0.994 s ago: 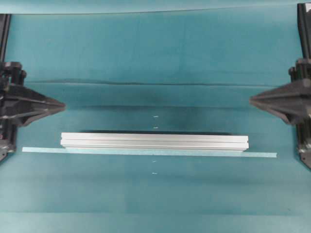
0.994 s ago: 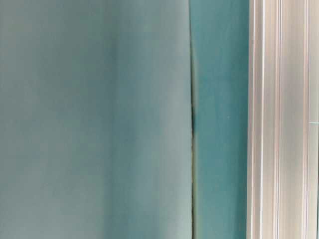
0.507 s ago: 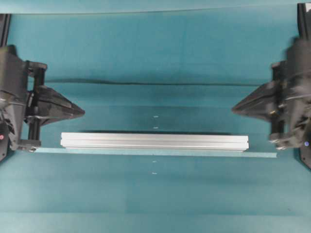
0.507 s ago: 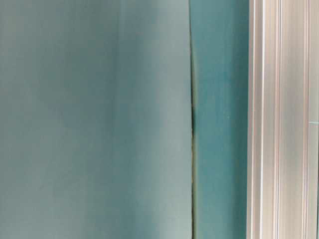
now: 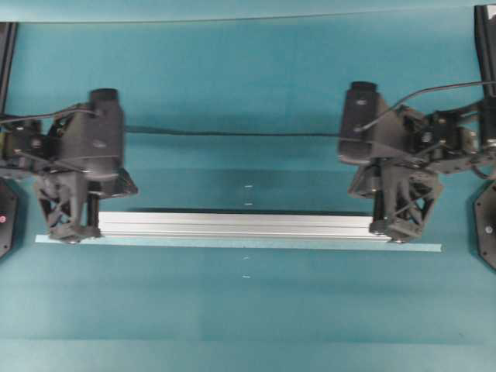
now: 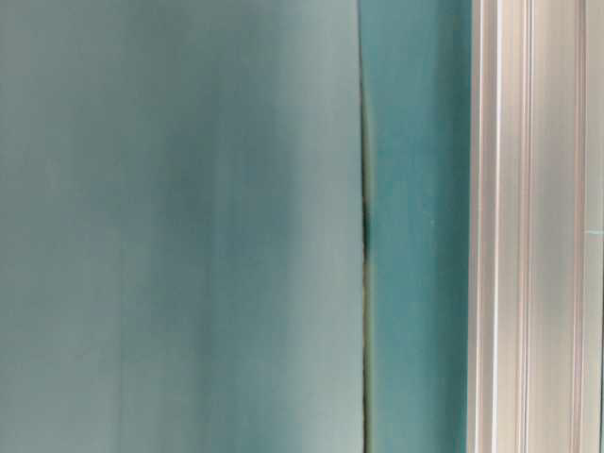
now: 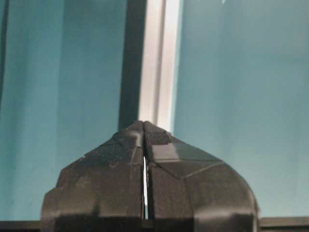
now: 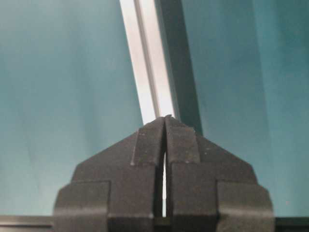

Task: Lift the metal rail with both hands.
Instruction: 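Move both grippers down over the two ends of the silver rail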

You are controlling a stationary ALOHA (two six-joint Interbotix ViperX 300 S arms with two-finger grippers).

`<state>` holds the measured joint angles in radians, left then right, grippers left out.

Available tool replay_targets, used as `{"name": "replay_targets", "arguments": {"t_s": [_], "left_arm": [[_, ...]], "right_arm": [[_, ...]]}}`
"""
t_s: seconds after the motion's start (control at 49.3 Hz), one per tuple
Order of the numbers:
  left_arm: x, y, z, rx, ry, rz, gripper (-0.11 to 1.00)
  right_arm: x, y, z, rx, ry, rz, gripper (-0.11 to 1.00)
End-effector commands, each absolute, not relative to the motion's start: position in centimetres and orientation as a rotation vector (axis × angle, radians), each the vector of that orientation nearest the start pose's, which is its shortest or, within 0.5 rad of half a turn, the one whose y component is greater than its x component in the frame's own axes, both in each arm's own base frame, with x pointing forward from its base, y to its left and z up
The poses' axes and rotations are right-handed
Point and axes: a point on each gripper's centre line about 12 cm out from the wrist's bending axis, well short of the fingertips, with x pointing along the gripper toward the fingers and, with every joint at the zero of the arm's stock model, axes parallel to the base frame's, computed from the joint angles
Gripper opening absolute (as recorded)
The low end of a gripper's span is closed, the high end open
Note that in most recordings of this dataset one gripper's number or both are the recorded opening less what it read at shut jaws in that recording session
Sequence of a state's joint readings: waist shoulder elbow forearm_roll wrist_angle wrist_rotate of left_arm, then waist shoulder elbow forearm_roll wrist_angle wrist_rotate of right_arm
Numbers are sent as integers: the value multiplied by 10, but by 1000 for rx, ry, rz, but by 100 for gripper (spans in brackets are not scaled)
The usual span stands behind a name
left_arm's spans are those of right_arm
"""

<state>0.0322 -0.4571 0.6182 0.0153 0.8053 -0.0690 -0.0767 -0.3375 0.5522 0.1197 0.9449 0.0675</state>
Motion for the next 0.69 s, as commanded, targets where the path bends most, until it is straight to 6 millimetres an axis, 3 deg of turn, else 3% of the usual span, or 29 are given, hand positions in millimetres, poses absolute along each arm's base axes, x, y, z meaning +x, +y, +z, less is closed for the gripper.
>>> {"name": "replay_targets", "arguments": {"t_s": [0.0, 0.284, 0.67], "left_arm": [[291, 12, 286, -65, 966, 75, -4], [304, 14, 276, -64, 1064, 81, -4], [304, 15, 264, -53, 1117, 78, -4]], "right_arm": [[304, -12, 260, 209, 1185, -54, -2], [311, -13, 248, 158, 1240, -24, -2], [313, -15, 240, 163, 1260, -29, -1]]}}
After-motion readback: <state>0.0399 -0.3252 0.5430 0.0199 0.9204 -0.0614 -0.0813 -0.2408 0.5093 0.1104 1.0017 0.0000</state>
